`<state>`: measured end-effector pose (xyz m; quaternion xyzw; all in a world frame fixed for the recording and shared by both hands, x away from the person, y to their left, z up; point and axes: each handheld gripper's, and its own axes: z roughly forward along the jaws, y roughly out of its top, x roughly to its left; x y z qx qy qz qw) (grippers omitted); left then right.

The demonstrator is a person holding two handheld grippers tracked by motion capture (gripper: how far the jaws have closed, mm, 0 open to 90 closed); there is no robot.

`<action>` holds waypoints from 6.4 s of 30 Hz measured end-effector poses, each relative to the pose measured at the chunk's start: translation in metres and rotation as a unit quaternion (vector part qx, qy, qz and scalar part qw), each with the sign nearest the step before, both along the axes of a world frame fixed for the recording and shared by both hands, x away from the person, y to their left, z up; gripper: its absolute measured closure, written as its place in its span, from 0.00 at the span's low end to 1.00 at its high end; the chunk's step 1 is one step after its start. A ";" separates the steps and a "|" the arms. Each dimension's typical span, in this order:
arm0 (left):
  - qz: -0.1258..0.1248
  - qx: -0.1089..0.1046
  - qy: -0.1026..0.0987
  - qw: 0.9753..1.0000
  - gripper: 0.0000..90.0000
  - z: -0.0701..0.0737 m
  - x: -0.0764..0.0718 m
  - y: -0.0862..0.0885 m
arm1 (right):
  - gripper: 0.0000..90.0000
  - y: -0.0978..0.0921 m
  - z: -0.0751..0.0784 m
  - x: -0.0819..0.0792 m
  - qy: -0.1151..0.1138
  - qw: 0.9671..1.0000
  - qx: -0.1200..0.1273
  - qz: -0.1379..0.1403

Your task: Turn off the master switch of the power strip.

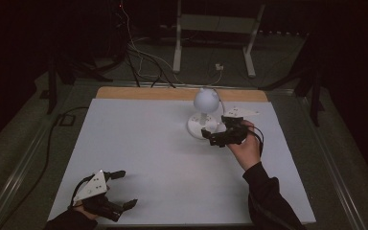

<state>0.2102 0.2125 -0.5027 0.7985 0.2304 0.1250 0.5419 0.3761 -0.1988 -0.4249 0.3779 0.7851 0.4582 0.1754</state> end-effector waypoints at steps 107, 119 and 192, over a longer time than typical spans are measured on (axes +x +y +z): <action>-0.001 0.003 0.007 1.000 0.01 -0.001 0.000 -0.001 | 1.00 0.007 -0.083 0.056 0.046 0.984 -0.048 -0.164; 0.000 0.003 0.007 1.000 0.01 -0.001 0.001 -0.001 | 1.00 0.010 -0.082 0.055 0.048 0.983 -0.056 -0.169; 0.006 0.006 0.007 1.000 0.01 -0.001 0.003 -0.002 | 0.01 -0.004 -0.054 0.028 0.045 0.996 0.036 -0.066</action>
